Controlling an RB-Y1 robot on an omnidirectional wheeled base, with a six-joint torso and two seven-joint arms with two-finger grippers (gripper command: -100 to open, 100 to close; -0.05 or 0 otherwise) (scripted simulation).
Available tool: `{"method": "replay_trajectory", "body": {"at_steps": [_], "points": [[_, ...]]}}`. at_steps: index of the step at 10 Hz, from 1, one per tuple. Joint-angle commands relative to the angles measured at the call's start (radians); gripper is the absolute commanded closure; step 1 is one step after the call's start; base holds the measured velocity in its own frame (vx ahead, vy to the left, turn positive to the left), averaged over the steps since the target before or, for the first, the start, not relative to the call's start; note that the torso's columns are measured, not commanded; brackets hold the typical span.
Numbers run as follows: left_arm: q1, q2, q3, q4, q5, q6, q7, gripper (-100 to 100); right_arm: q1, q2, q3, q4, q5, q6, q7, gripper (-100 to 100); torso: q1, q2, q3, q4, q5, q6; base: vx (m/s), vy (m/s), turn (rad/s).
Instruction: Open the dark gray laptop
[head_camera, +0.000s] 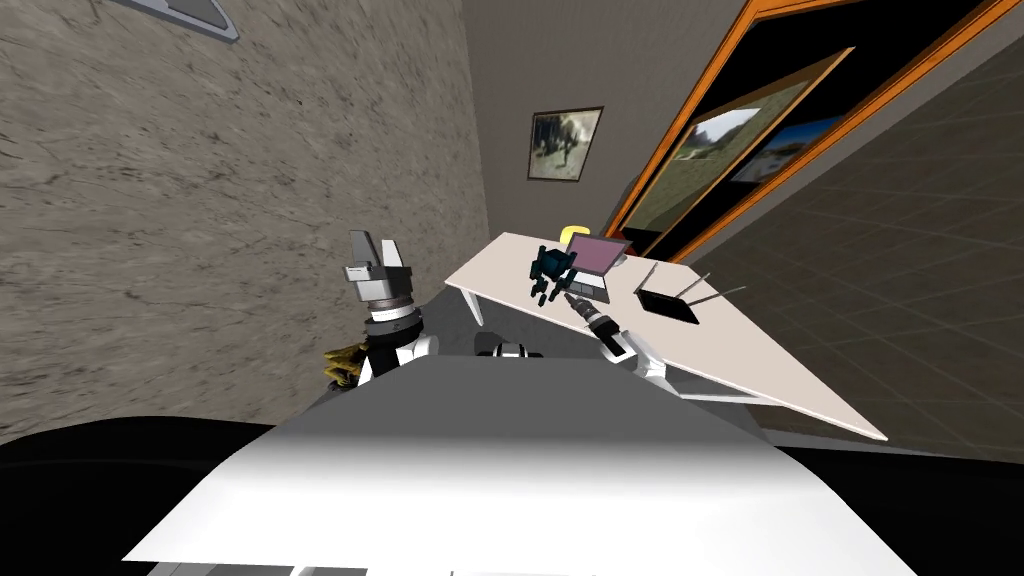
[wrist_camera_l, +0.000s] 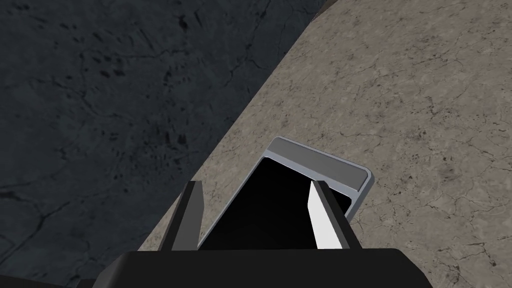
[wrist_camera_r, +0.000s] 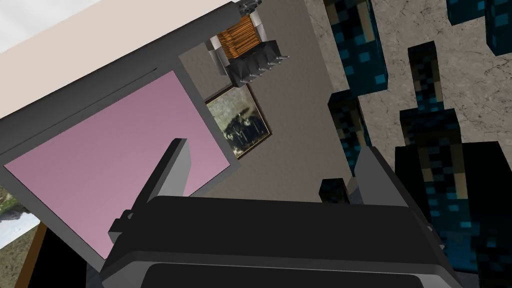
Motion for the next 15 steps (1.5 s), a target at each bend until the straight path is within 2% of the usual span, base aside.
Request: {"method": "replay_trajectory", "body": {"at_steps": [1,2,3,4,5,6,7,9,11,12,14,15], "points": [[0.000,0.000,0.000,0.000,0.000,0.000,0.000,0,-0.025,-0.061,0.001,0.063,0.061,0.040,-0.010,-100,0.000,0.001,0.000,0.000,0.000,0.001,0.011,0.057,0.205],[0.000,0.000,0.000,0.000,0.000,0.000,0.000,0,-0.025,-0.061,0.001,0.075,0.061,0.040,-0.010,-100,0.001,0.000,0.000,0.000,0.000,0.000,0.015,0.047,0.106],[0.000,0.000,0.000,0.000,0.000,0.000,0.000,0,-0.044,-0.096,0.002,0.100,0.101,0.068,-0.013,-100,0.000,-0.001,0.000,0.000,0.000,0.001,0.018,0.066,0.216],[0.000,0.000,0.000,0.000,0.000,0.000,0.000,0,-0.044,-0.096,0.002,0.125,0.101,0.068,-0.013,-100,0.002,-0.001,-0.001,0.000,0.000,0.000,0.020,0.052,0.114],[0.000,0.000,0.000,0.000,0.000,0.000,0.000,0,-0.063,-0.131,0.004,0.149,0.139,0.098,-0.014,-100,0.000,-0.001,0.000,0.000,0.000,0.001,0.029,0.060,0.176],[0.000,0.000,0.000,0.000,0.000,0.000,0.000,0,-0.063,-0.131,0.004,0.173,0.139,0.098,-0.014,-100,0.001,-0.001,-0.001,0.000,0.000,0.000,0.024,0.052,0.111],[0.000,0.000,0.000,0.000,0.000,0.000,0.000,0,-0.083,-0.166,0.006,0.220,0.176,0.130,-0.014,-100,0.000,-0.001,0.000,0.000,0.000,0.001,0.026,0.065,0.229],[0.000,0.000,0.000,0.000,0.000,0.000,0.000,0,-0.083,-0.166,0.006,0.222,0.176,0.130,-0.014,-100,0.000,0.000,0.000,0.000,0.000,0.001,0.016,0.034,0.026],[0.000,0.000,0.000,0.000,0.000,0.000,0.000,0,-0.122,-0.229,0.012,0.300,0.247,0.193,-0.011,-100,0.001,-0.001,0.000,0.000,0.000,-0.001,0.033,0.064,0.251],[0.000,0.000,0.000,0.000,0.000,0.000,0.000,0,-0.122,-0.234,0.012,0.318,0.247,0.198,-0.011,-100,0.003,-0.002,-0.002,-0.001,0.001,-0.001,0.037,0.064,0.110],[0.000,0.000,0.000,0.000,0.000,0.000,0.000,0,-0.159,-0.299,0.019,0.397,0.313,0.260,-0.005,-100,0.001,0.000,0.000,0.000,0.000,0.000,0.040,0.070,0.225],[0.000,0.000,0.000,0.000,0.000,0.000,0.000,0,-0.159,-0.299,0.019,0.412,0.314,0.271,-0.005,-100,0.001,-0.001,-0.001,0.000,0.000,0.000,0.051,0.055,0.089]]}}
